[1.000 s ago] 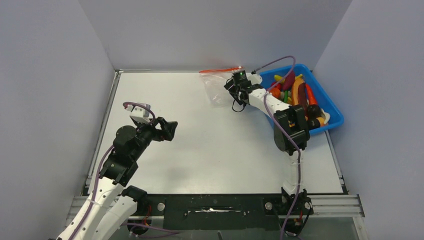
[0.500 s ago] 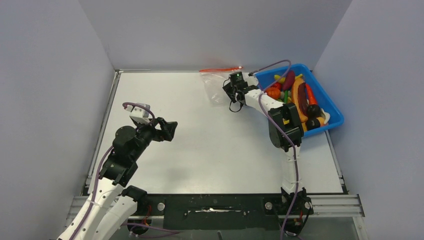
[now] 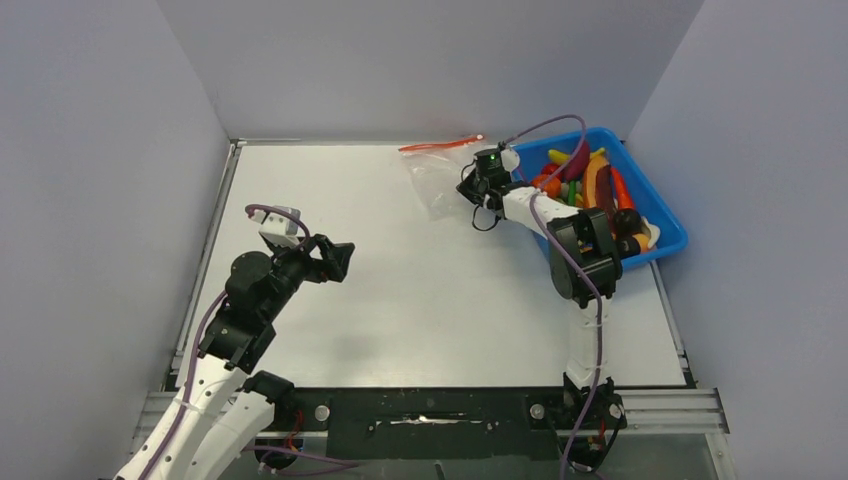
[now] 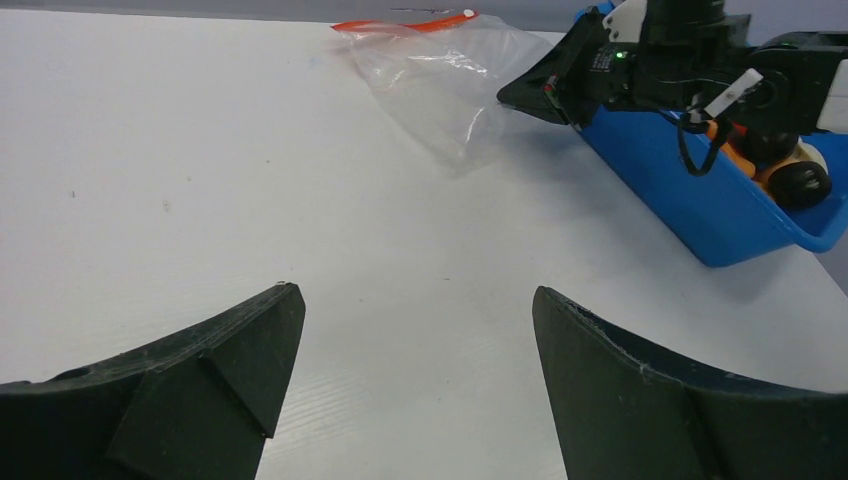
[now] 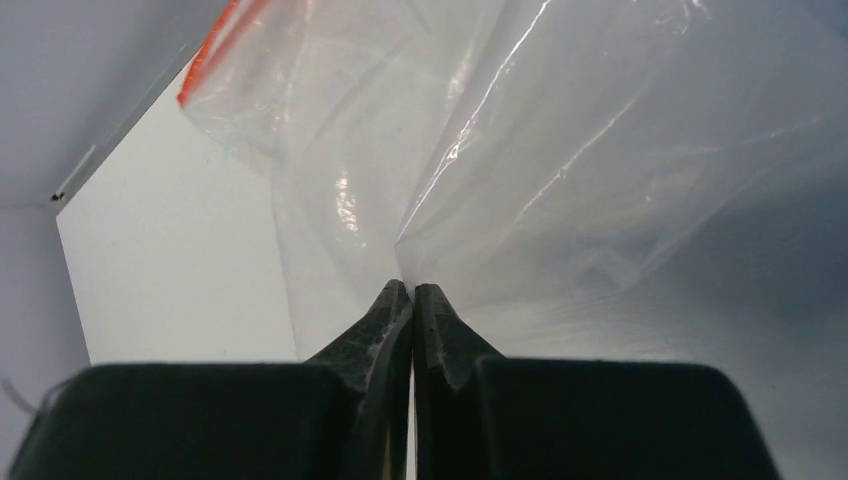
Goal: Place the food in the zip-top bag and seal the zipper
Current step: Move the zipper food storage bag to the center of the board.
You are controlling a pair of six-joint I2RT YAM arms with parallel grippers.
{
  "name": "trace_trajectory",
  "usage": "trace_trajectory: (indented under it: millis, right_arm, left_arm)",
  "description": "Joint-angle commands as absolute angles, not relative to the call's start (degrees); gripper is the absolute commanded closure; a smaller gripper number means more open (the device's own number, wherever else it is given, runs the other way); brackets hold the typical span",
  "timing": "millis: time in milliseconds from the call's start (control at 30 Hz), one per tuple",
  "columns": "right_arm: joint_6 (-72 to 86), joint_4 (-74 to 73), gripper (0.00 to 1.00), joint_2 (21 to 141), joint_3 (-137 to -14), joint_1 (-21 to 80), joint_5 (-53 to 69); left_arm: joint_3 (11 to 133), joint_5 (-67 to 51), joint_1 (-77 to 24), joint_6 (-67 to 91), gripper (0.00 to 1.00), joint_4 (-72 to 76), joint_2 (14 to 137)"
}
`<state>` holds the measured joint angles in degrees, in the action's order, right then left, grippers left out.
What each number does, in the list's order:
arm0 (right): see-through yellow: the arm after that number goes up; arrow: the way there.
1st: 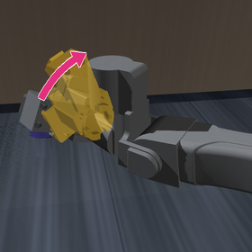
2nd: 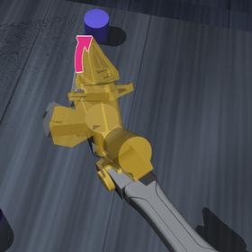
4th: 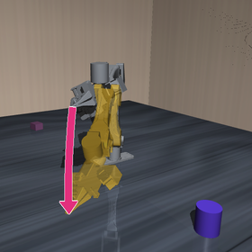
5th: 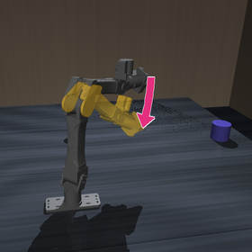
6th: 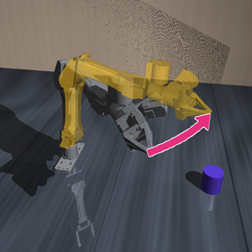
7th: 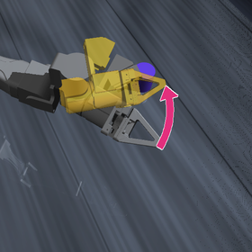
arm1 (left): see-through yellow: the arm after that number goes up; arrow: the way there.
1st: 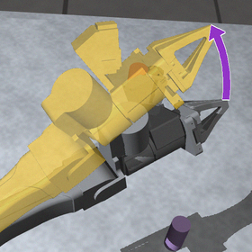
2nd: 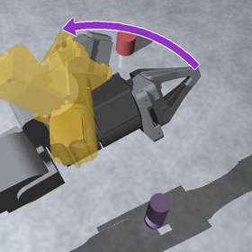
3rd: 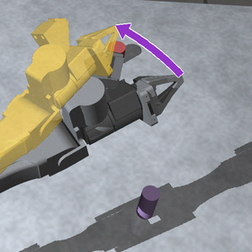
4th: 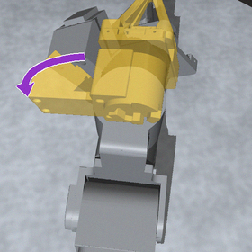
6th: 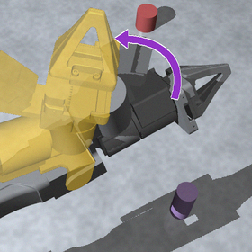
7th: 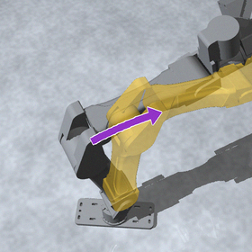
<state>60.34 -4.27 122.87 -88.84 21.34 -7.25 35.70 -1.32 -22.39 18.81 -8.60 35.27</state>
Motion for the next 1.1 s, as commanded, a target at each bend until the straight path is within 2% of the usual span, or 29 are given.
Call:
trace_trajectory:
  millis: [0,133,500,667,733,800,967,1067]
  right_arm:
    - [45.50,6.12,1.00,109.75,-81.60,21.64,-1.71]
    - [36.51,7.49,1.00,100.97,-73.43,21.75,2.37]
    - [18.85,-1.76,1.00,81.37,-57.28,23.56,14.51]
    - [13.62,-5.50,0.99,75.18,-51.58,29.02,21.70]
    - [12.50,-10.92,0.98,74.95,-51.75,32.77,15.89]
    - [12.75,-16.14,0.93,74.36,-51.45,35.23,7.80]
    - [15.89,-23.72,0.86,73.28,-52.22,34.63,-8.09]
    - [18.59,-27.52,0.79,73.60,-55.16,34.11,-13.56]
  left_arm:
    - [35.90,0.30,-22.06,18.10,0.15,-7.31,35.42]
    - [36.62,1.63,-22.00,19.10,0.17,-8.90,36.93]
    - [36.47,2.20,-21.80,21.41,0.24,-9.23,39.50]
    - [36.95,2.24,-21.80,22.56,0.26,-9.22,41.39]
    - [37.38,2.50,-21.80,22.52,0.26,-9.48,42.22]
    - [37.44,2.94,-21.80,22.19,0.26,-9.68,42.80]
    - [37.44,3.47,-21.79,21.15,0.27,-9.94,43.61]
    - [37.46,3.64,-21.80,20.80,0.27,-9.93,43.93]
